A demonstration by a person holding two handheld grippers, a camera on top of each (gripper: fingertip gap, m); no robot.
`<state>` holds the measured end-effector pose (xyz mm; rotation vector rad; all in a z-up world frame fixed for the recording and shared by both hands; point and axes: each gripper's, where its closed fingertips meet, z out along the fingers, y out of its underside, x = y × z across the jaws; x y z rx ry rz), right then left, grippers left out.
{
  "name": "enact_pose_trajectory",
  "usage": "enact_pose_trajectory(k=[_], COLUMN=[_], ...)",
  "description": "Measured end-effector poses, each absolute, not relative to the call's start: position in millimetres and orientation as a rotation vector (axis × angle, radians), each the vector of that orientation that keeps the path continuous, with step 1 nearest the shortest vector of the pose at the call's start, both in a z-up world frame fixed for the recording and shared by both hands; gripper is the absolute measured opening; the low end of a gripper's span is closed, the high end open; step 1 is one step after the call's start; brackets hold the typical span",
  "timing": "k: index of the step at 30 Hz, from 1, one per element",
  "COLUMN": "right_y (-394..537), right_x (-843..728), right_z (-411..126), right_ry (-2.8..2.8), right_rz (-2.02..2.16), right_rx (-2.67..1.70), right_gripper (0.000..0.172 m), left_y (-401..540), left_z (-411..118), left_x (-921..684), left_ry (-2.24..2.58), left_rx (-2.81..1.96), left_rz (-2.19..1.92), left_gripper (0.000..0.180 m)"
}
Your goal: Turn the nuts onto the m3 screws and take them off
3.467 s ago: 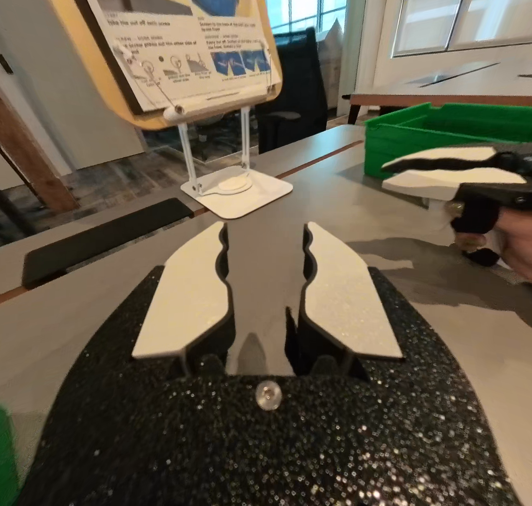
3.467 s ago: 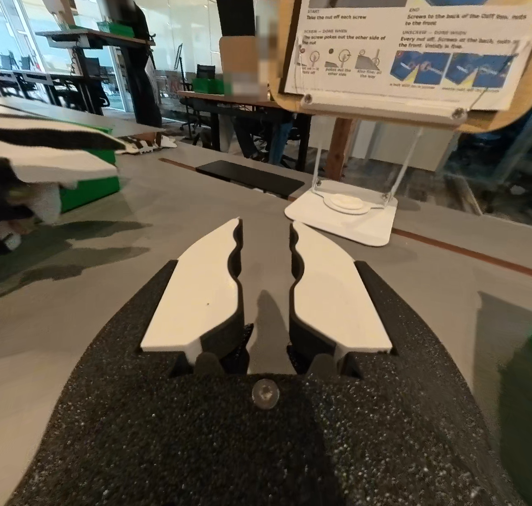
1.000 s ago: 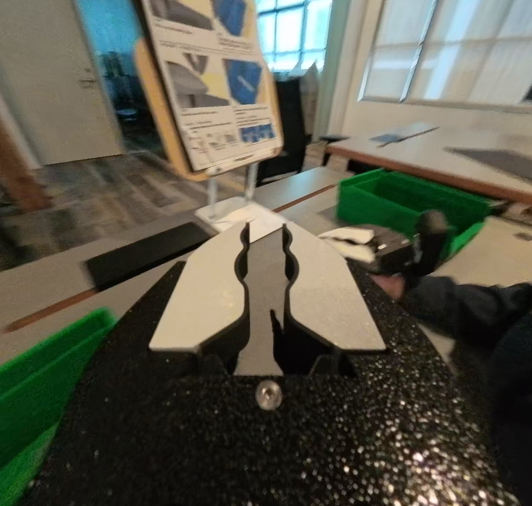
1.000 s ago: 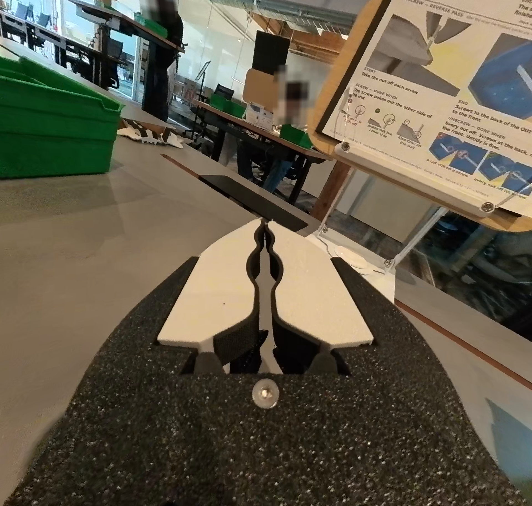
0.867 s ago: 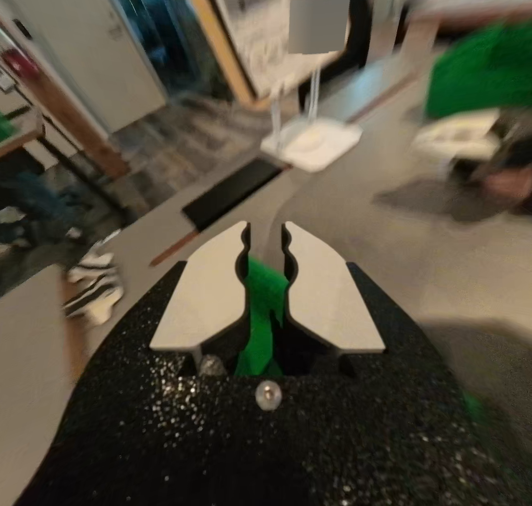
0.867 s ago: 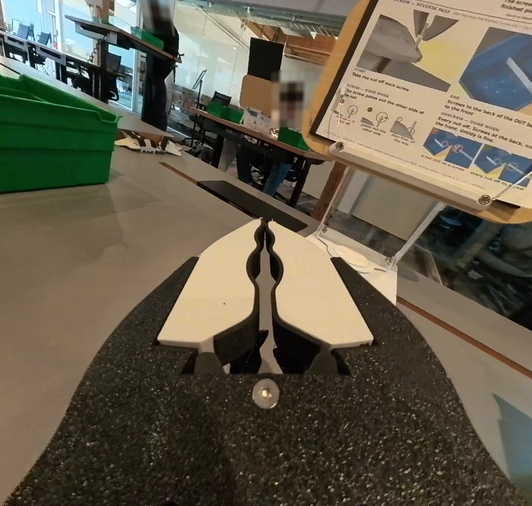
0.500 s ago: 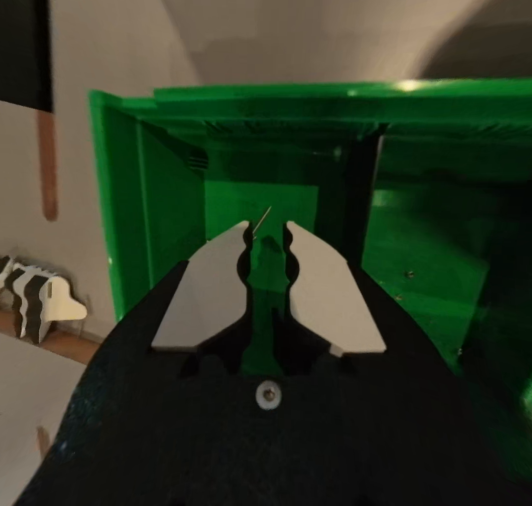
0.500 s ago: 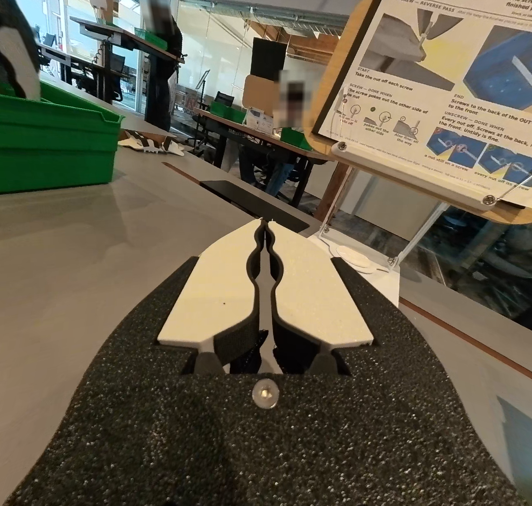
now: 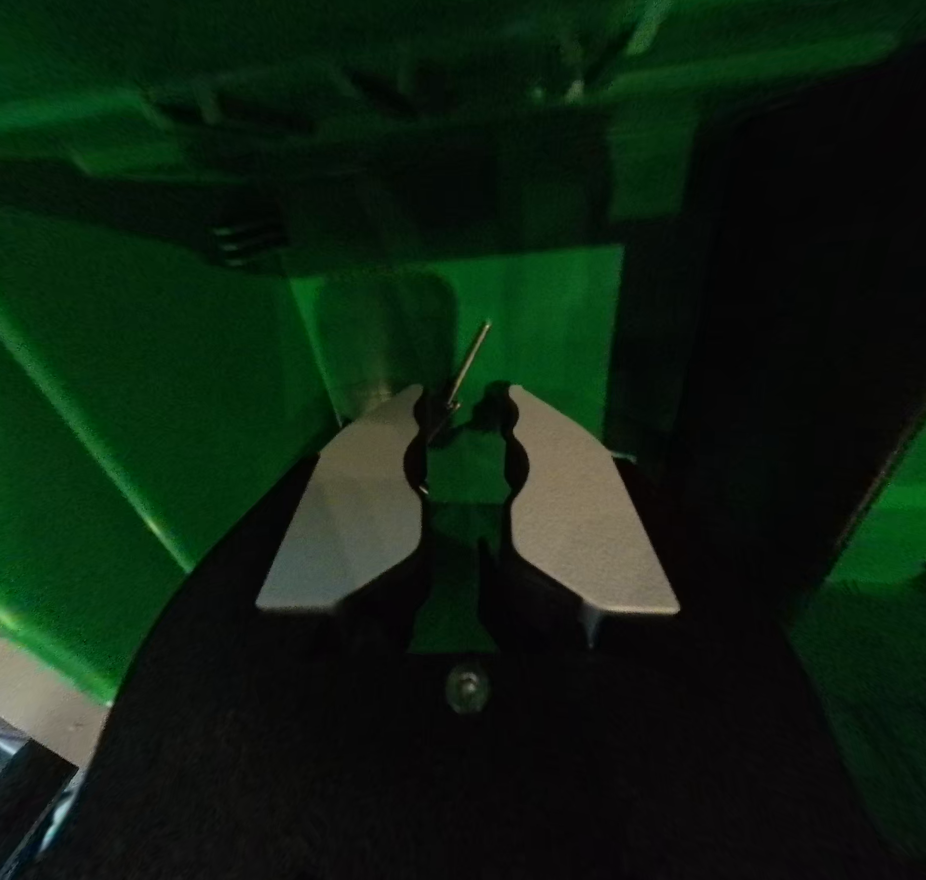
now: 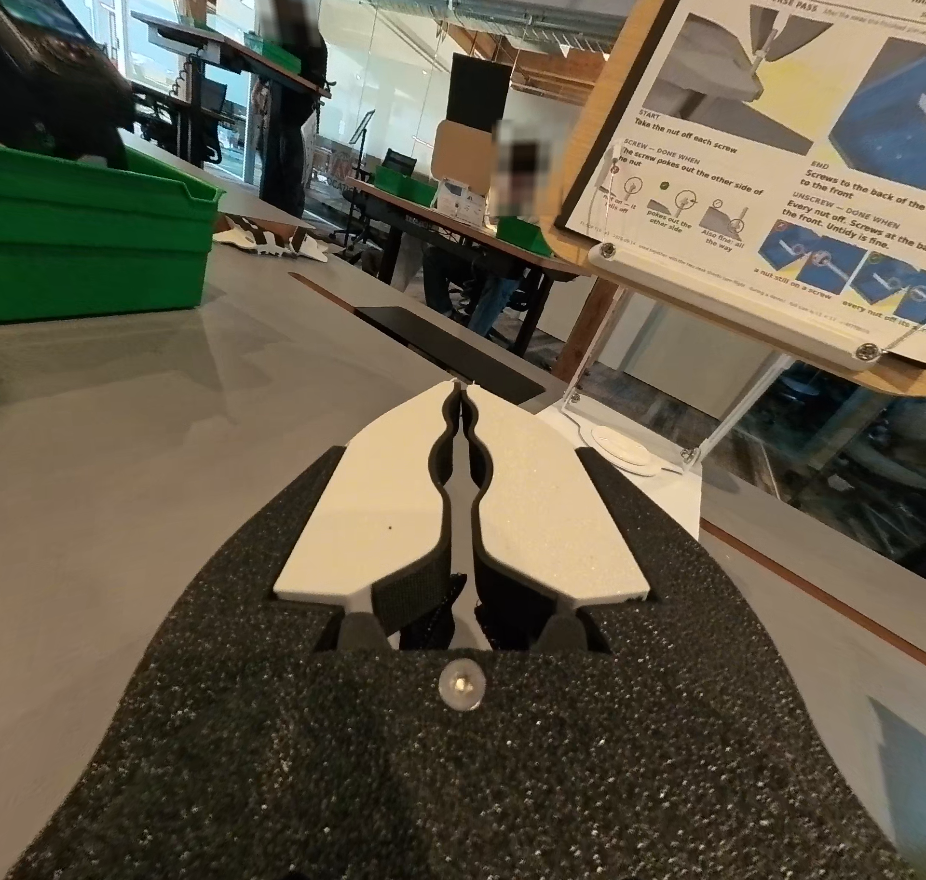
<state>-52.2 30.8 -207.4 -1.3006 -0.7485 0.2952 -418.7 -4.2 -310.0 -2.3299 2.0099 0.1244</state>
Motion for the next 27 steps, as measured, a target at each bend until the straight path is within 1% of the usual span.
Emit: enact_pose_trajectory(k=[4, 8, 14, 16, 22, 27], right_y=[30.6, 30.8, 30.8, 30.8, 30.5, 29.8], right_x=[-53.0, -54.1, -55.5, -55.7, -56.4, -55.7], right_z=[-208.1, -209.0, -210.2, -210.4, -210.8, -209.7], right_ry=[-0.756, -0.765, -0.777, -0.779, -0.786, -0.781], right_rz=[0.293, 0.29, 0.284, 0.282, 0.278, 0.282], right_rx=[-1.302, -1.304, -1.306, -1.305, -1.303, -1.296], right_gripper=[0.0, 0.0, 0.0, 0.0, 0.0, 0.0], left_y=[-3.6, -6.7, -5.6, -1.9, -1.8, -8.6], left_z=[-310.9, -311.8, -311.8, -312.1, -311.8, -301.7], left_x=[-415.8, -415.3, -415.0, -415.6, -415.6, -425.4], left_ry=[2.031, 2.061, 2.049, 2.031, 1.996, 1.79], left_rx=[-2.349, -2.387, -2.421, -2.423, -2.439, -2.505], left_rz=[0.085, 0.051, 0.073, 0.114, 0.163, 0.206], left_gripper=[0.026, 0.02, 0.018, 0.003, 0.002, 0.002])
